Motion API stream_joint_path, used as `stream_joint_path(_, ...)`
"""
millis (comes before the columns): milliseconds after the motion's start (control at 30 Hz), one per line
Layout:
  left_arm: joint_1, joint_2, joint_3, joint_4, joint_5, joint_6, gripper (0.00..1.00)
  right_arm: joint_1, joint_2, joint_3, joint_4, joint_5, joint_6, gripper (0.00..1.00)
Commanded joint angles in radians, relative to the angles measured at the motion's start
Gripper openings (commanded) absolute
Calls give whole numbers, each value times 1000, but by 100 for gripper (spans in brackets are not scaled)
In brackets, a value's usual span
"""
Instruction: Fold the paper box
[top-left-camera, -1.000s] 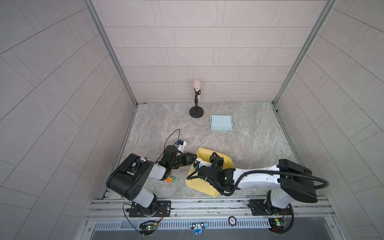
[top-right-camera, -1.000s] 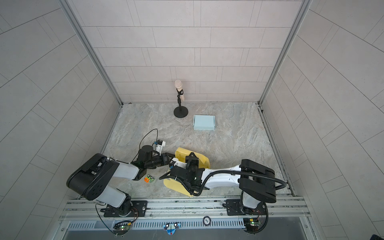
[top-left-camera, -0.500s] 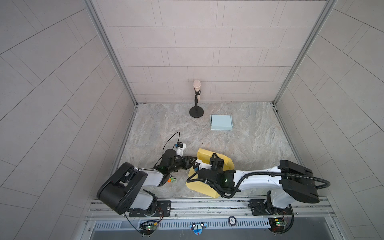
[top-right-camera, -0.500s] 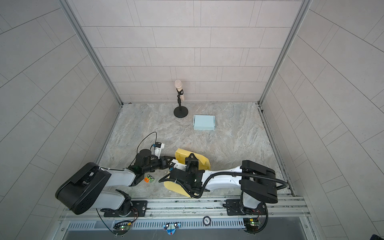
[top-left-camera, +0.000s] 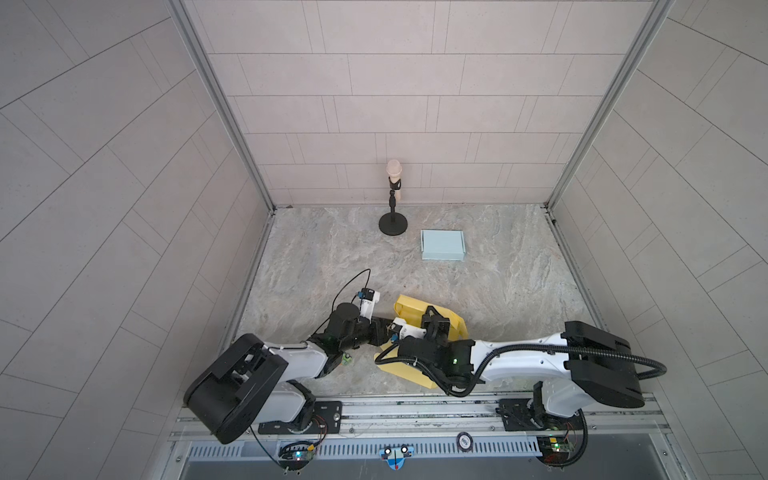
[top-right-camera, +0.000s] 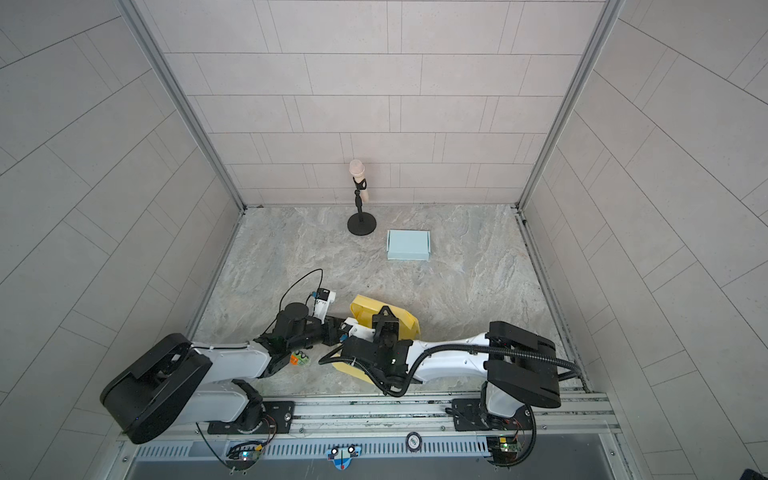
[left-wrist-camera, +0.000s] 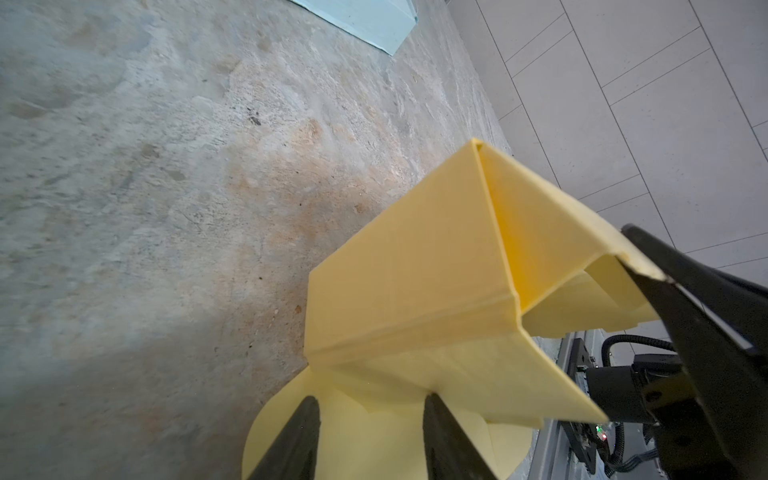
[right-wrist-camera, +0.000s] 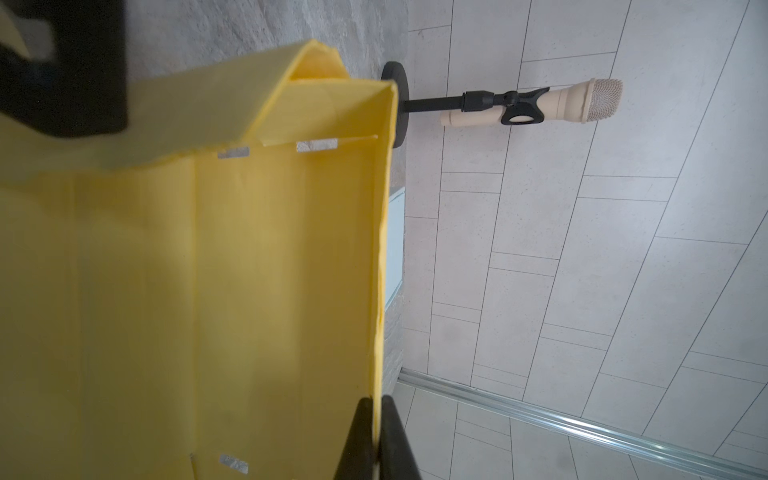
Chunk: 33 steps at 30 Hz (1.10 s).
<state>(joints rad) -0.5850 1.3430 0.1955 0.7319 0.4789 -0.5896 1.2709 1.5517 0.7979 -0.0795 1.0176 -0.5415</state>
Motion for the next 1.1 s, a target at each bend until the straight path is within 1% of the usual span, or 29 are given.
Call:
stream_joint_path(0,-4,41,47,9,-22,33,48,13,16,12,-22,6,16,0)
stream_joint_path(133,-6,77,71,46,-19,35,49,28,60,24,-36,14,21,0)
stream_joint_path(267,-5,86,90,28,-30,57,49,40,96,30,-39,19,21,0)
stream_joint_path(500,-6,135,131,19,-46,95,47,40,122,36,-39,13,21,0)
stream_joint_path(600,-6,139,139,1,-73,128,47,40,113,35,-45,6,24,0)
stream_joint_path(867,-8,205,138,99,-104,177,45,43,116,47,-62,-4,39,0)
stream_joint_path(1000,-34,206,120,157,-133,200,43,45,111,50,-69,-17,43,0)
stream_joint_path(1067,-52,202,120,157,-154,215,40,45,115,54,-71,-17,44,0)
